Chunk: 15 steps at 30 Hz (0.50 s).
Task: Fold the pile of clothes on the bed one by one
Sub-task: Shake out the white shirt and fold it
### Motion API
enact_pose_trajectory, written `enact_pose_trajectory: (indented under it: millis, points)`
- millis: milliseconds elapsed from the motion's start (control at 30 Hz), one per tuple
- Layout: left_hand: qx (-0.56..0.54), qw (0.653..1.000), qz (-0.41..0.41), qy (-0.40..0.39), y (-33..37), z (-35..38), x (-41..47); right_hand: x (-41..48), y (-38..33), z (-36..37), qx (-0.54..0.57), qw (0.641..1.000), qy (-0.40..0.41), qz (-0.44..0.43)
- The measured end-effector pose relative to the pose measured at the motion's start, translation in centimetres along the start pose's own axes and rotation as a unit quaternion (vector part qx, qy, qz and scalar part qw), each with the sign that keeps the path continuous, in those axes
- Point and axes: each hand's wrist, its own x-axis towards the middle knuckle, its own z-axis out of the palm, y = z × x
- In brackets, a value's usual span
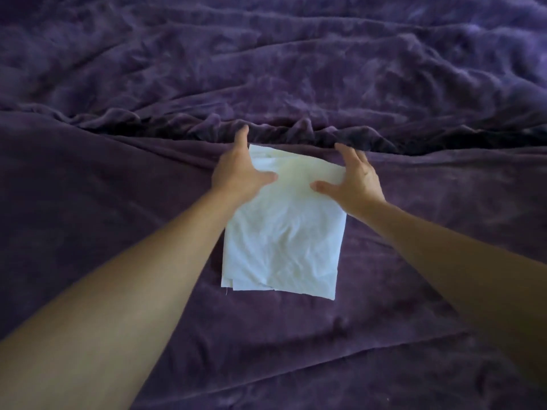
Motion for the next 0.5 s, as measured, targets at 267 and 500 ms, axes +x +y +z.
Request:
enact_pose_trajectory:
  millis: [267, 500]
  points:
    - [0.209, 0.962, 0.061, -0.165, 3.1, -3.0, -5.4, -7.2, -1.4, -6.1, -0.169, 0.972, -0.163, -0.013]
    - [0.299, 0.891, 0.326, -0.107, 8.1, -3.0, -18.1, -21.9, 1.0, -14.4, -0.176, 0.968, 0.032, -0.177]
